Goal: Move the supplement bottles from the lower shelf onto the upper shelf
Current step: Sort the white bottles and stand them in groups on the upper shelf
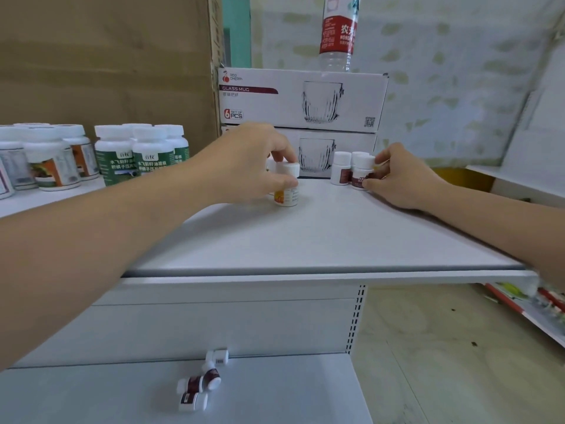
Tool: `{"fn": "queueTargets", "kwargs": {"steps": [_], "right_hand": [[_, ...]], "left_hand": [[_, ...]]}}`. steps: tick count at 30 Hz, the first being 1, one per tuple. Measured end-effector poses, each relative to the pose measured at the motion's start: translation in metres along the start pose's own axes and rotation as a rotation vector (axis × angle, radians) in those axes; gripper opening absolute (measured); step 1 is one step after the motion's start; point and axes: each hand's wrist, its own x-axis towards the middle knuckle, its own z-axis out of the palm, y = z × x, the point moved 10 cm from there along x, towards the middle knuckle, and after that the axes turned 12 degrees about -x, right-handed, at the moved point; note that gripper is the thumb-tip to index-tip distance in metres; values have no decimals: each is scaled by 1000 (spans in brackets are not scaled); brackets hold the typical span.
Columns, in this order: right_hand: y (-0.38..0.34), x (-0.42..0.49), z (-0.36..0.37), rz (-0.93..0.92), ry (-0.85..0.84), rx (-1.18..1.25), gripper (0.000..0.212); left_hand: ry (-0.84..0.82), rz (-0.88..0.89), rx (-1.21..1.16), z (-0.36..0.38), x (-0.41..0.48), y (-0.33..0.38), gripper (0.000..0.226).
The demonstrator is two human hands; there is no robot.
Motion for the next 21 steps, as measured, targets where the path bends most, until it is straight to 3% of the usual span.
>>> {"fn": "queueTargets", "kwargs": {"steps": [10,16,21], "right_hand": [[-1,-6,-3,51,-49,-115,46],[-47,-62,-25,-120,-222,-358,23],[-114,-146,-36,-272,-217,-444,24]], "left_hand": [[8,7,46,3,3,-10,31],[-101,-50,156,-23,-12,3,34],[-237,-106,141,-62,-78,17,18]]}}
